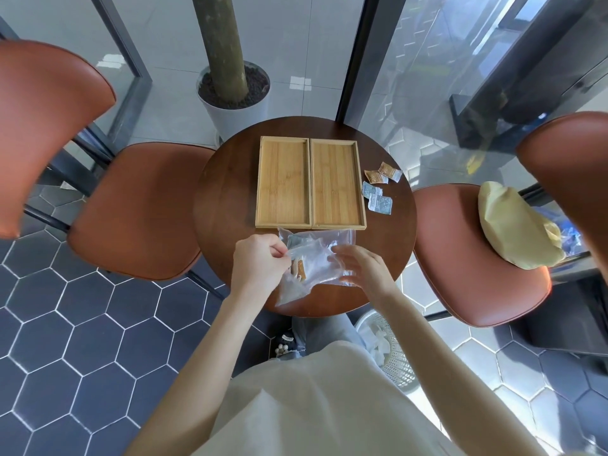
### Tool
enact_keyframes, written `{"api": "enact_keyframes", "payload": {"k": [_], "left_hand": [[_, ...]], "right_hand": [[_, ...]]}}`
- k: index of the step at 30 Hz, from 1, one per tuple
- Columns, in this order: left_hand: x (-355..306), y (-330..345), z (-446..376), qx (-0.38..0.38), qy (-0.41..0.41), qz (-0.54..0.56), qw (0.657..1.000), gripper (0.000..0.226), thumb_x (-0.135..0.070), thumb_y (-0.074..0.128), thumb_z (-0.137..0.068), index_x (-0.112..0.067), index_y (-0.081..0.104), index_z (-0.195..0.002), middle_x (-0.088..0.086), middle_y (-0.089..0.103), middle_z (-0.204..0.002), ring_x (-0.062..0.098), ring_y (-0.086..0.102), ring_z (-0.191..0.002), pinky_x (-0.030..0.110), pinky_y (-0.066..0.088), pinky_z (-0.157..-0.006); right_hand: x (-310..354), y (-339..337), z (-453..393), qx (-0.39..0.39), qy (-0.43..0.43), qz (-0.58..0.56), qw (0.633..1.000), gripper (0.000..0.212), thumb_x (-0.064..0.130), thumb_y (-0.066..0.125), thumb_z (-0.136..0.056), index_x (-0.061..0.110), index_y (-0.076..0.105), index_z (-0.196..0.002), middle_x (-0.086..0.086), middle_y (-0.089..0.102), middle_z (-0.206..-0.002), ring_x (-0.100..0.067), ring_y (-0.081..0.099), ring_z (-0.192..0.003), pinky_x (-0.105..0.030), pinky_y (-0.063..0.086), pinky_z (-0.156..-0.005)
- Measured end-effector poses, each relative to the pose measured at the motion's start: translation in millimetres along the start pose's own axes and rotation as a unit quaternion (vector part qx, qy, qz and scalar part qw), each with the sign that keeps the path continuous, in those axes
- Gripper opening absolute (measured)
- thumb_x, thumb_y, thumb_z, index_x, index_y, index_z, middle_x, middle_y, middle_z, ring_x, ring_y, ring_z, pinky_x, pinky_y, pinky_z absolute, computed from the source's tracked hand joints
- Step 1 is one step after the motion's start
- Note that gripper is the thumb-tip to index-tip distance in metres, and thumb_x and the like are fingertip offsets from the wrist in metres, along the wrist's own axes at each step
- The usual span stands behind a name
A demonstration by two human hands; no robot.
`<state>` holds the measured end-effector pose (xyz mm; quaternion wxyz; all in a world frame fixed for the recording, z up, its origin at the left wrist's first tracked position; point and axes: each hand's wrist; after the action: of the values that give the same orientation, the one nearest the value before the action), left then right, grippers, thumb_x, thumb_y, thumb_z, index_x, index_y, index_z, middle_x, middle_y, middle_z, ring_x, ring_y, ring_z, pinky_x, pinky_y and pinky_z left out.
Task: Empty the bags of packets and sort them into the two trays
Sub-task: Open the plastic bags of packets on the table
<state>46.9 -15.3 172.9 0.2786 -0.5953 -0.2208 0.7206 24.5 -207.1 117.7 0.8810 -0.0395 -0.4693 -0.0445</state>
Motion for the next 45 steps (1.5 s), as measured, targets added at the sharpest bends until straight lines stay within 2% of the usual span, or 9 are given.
{"api": "enact_keyframes", "payload": {"k": [2, 5, 11, 17, 22, 30, 36, 42, 45], "left_hand": [[-10.0, -4.8, 1.0, -0.006, 0.013, 0.001, 1.0, 0.003, -0.005, 0.07, -0.075, -0.008, 0.07, -0.073, 0.007, 0.072, -0.063, 0.012, 0.065, -0.051, 0.026, 0.056, -0.058], [-26.0, -15.2, 1.4, -0.012, 0.042, 0.006, 0.999, 0.006, -0.004, 0.07, -0.075, -0.009, 0.07, -0.071, 0.003, 0.07, -0.057, 0.006, 0.063, -0.047, 0.023, 0.054, -0.055], [-43.6, -36.5, -5.2, -0.011, 0.088, 0.018, 0.996, 0.006, -0.012, 0.072, -0.074, -0.016, 0.074, -0.07, -0.005, 0.067, -0.051, 0.001, 0.062, -0.048, 0.016, 0.052, -0.049], [-39.5, -39.7, -35.5, -0.022, 0.085, 0.034, 0.996, 0.006, -0.017, 0.07, -0.078, -0.018, 0.075, -0.078, -0.016, 0.062, -0.051, -0.003, 0.063, -0.058, 0.002, 0.044, -0.059], [-33.2, -30.6, -77.5, 0.014, 0.024, 0.14, 0.99, 0.009, -0.021, 0.065, -0.08, -0.022, 0.074, -0.083, -0.007, 0.071, -0.07, 0.005, 0.068, -0.069, 0.013, 0.05, -0.055], [6.2, 14.2, -158.1, 0.083, -0.254, 0.443, 0.856, 0.03, -0.034, 0.038, -0.096, -0.02, 0.063, -0.103, -0.003, 0.065, -0.104, 0.005, 0.065, -0.089, 0.023, 0.047, -0.072], [35.8, 49.2, -200.6, 0.051, -0.292, 0.503, 0.812, 0.037, -0.013, 0.044, -0.095, -0.003, 0.039, -0.13, 0.009, 0.059, -0.11, 0.027, 0.055, -0.111, 0.037, 0.039, -0.101], [48.1, 69.0, -237.0, 0.046, -0.315, 0.455, 0.832, 0.042, -0.017, 0.043, -0.096, -0.011, 0.034, -0.136, 0.012, 0.044, -0.14, 0.02, 0.045, -0.123, 0.039, 0.032, -0.106], [55.1, 70.7, -238.2, 0.053, -0.26, 0.315, 0.911, 0.047, -0.021, 0.046, -0.094, -0.017, 0.032, -0.139, 0.0, 0.038, -0.143, 0.02, 0.035, -0.132, 0.036, 0.029, -0.107]], "right_hand": [[-12.1, 1.6, -3.7, -0.018, 0.041, -0.047, 0.998, 0.022, 0.018, 0.045, -0.095, 0.013, 0.065, -0.102, -0.008, 0.066, -0.105, -0.015, 0.064, -0.088, -0.024, 0.053, -0.073], [-27.9, 17.0, -8.8, -0.001, 0.062, -0.002, 0.998, 0.024, -0.001, 0.048, -0.092, 0.008, 0.058, -0.112, 0.001, 0.059, -0.098, 0.005, 0.06, -0.063, -0.003, 0.046, -0.051], [-38.8, 42.0, -22.3, 0.082, 0.159, -0.201, 0.963, 0.035, 0.009, 0.033, -0.097, 0.012, 0.06, -0.076, 0.007, 0.069, -0.057, -0.006, 0.064, -0.061, -0.022, 0.047, -0.067], [-31.6, 41.4, -34.1, 0.045, 0.202, -0.351, 0.913, 0.028, 0.009, 0.045, -0.089, 0.007, 0.073, -0.089, -0.013, 0.075, -0.087, -0.031, 0.071, -0.083, -0.047, 0.056, -0.079], [-28.8, 24.9, -51.2, -0.016, 0.217, -0.383, 0.898, 0.027, 0.015, 0.05, -0.088, 0.01, 0.075, -0.081, -0.01, 0.075, -0.085, -0.03, 0.068, -0.085, -0.043, 0.056, -0.074], [-9.3, 6.8, -92.0, -0.093, 0.255, -0.353, 0.896, 0.01, 0.016, 0.052, -0.092, 0.008, 0.056, -0.087, -0.013, 0.061, -0.092, -0.028, 0.063, -0.087, -0.041, 0.054, -0.076], [5.2, 11.5, -128.8, -0.144, 0.277, -0.356, 0.881, 0.007, 0.009, 0.053, -0.092, 0.003, 0.056, -0.092, -0.014, 0.058, -0.085, -0.03, 0.059, -0.091, -0.043, 0.052, -0.077], [19.1, 20.2, -164.7, -0.13, 0.269, -0.288, 0.91, 0.011, 0.003, 0.055, -0.09, -0.003, 0.055, -0.1, -0.016, 0.059, -0.091, -0.025, 0.064, -0.083, -0.033, 0.058, -0.065], [30.0, 27.4, -174.2, -0.138, 0.276, -0.344, 0.887, 0.007, 0.003, 0.057, -0.089, -0.003, 0.055, -0.093, -0.016, 0.06, -0.083, -0.029, 0.065, -0.083, -0.042, 0.054, -0.079]]}}
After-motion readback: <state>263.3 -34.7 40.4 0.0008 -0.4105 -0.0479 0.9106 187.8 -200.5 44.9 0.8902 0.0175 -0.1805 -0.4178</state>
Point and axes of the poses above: each hand's wrist, its own z-axis away from the middle knuckle, its own y-axis out of the palm, x = y × z
